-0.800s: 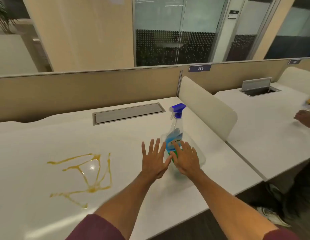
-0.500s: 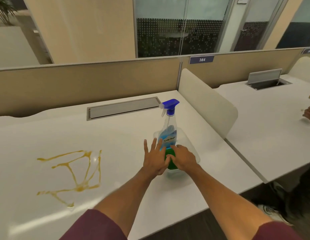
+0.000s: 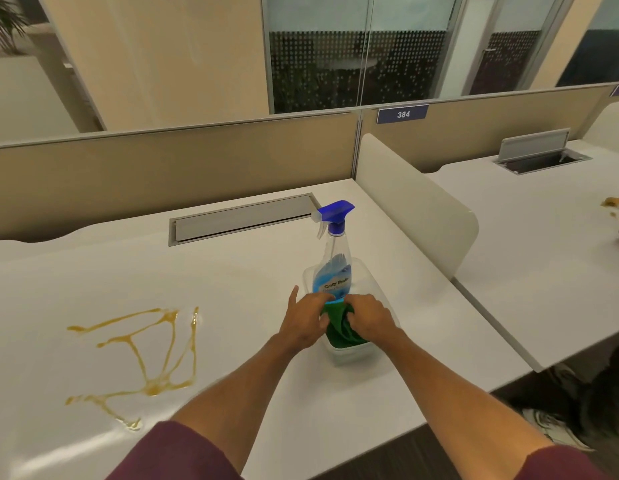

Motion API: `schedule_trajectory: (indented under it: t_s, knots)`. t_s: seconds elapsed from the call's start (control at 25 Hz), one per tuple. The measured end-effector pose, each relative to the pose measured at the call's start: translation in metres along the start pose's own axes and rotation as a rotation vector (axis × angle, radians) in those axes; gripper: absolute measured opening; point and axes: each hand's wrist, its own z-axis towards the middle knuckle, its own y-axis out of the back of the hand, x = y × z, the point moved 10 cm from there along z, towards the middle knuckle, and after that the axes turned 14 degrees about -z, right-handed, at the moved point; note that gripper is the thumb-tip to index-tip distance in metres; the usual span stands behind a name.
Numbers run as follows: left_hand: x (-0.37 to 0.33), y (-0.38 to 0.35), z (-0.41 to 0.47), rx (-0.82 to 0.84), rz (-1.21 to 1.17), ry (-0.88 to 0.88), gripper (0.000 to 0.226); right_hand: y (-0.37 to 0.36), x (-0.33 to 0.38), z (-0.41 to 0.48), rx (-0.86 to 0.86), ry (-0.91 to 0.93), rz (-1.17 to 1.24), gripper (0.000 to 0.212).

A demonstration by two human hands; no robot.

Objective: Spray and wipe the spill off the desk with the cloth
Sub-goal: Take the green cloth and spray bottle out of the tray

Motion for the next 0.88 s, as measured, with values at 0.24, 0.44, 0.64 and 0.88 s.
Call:
schedule_trajectory:
  t_s: [0.24,0.44,0.64,0.88]
  knots:
    - [-0.015,0.011,0.008,-0.023,-0.237,-0.038,0.035,0.044,-0.012,0.001,-0.063,0.067,0.399,0.014]
    - [-0.03,0.018,0.006,0.056,-0.795,0.067,0.021,0.082,-0.022,-0.003,-0.089,0.072,0.783,0.02]
    - [-0.035,0.031,0.005,-0.004,-1.073,0.146,0.025,0.089,-0.007,-0.016,0.089,0.216,0.966,0.096]
    - [-0.027,0.041,-0.001,0.006,-1.599,0.308,0.043,0.083,0.028,-0.02,0.2,0.319,0.874,0.06]
